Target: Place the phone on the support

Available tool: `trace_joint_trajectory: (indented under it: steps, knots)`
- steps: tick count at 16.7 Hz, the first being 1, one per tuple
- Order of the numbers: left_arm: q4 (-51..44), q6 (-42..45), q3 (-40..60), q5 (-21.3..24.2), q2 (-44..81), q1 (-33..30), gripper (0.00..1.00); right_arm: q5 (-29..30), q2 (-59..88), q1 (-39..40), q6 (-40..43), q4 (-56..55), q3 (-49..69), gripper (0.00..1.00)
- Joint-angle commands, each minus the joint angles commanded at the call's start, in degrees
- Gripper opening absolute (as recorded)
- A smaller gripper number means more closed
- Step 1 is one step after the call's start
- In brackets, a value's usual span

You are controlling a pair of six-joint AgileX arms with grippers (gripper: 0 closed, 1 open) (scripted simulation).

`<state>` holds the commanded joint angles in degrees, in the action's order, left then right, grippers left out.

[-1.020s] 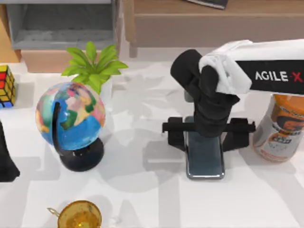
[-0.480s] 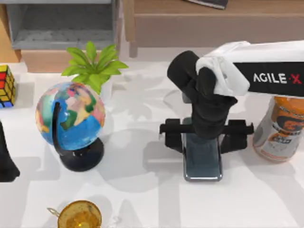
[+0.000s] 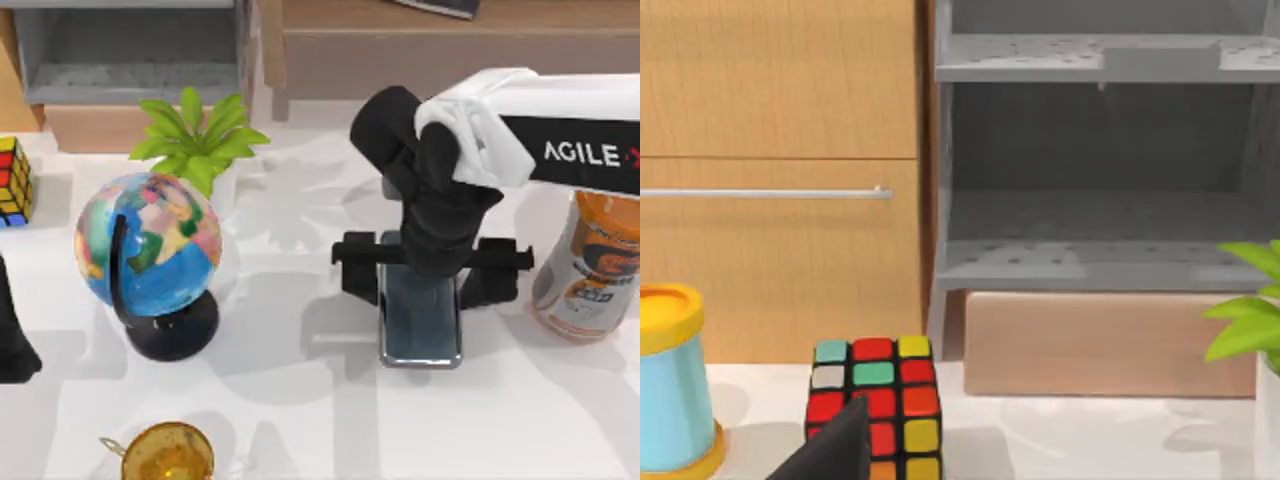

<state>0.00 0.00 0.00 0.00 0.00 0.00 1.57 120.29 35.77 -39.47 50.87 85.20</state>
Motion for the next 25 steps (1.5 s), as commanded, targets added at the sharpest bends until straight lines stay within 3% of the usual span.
trace_joint_trajectory:
  steps: [9,14,19,25]
  knots:
    - [0.00,0.00,0.00,0.00,0.00,0.00,1.00,-0.13,-0.05,-1.10,2.45,1.11,0.90,0.00]
    - [0.00,0.00,0.00,0.00,0.00,0.00,1.00,-4.11,-7.12,-5.97,7.68,-7.64,3.21,0.00]
    - [0.00,0.00,0.00,0.00,0.00,0.00,1.00,-8.52,-22.03,-18.74,17.56,-22.16,-1.67,0.00]
    - [0.00,0.00,0.00,0.00,0.00,0.00,1.00,-10.81,-43.70,-39.77,29.89,-38.63,-23.05,0.00]
